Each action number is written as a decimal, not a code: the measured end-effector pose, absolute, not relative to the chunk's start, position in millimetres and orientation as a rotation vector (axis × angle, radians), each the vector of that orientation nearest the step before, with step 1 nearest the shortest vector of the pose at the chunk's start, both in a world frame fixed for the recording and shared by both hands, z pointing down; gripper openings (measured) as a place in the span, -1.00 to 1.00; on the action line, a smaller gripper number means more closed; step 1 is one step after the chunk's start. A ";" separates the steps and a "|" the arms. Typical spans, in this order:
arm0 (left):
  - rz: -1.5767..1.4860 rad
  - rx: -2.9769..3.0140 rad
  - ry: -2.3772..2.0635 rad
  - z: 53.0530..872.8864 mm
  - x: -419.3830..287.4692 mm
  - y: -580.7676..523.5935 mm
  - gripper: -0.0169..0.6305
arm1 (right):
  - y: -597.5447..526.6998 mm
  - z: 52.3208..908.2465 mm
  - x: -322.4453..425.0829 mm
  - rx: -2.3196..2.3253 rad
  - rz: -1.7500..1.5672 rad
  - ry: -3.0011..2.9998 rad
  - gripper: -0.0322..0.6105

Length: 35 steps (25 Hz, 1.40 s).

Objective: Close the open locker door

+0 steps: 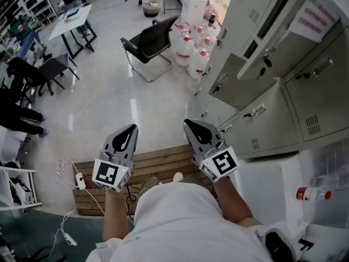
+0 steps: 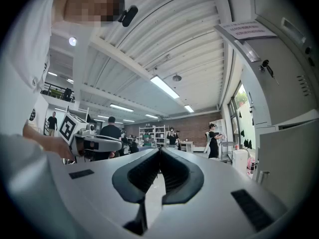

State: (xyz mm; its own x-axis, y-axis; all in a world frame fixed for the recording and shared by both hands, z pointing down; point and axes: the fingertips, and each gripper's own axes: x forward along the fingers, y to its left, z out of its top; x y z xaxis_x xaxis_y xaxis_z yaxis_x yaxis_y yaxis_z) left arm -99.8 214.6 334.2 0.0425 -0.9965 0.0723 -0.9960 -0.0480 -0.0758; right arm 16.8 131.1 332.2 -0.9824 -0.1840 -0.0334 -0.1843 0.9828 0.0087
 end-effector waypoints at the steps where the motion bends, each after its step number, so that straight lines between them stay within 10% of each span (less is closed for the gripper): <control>1: -0.165 -2.262 2.168 333.5 -97.7 212.6 -0.94 | 129.1 332.9 19.7 -0.290 0.017 3.094 -0.86; 35: -0.188 -2.513 1.942 449.8 -195.2 56.2 -0.94 | -5.7 440.3 -76.5 -0.589 -0.070 2.996 -0.86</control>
State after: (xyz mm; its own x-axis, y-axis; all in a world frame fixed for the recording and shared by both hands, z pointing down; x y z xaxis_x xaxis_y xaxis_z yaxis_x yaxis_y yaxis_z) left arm -195.2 56.2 449.8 0.2483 -0.9615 0.1175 -0.9662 -0.2545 -0.0408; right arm -76.5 -5.7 440.3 -0.9219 -0.3798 -0.0765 -0.3758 0.9247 -0.0616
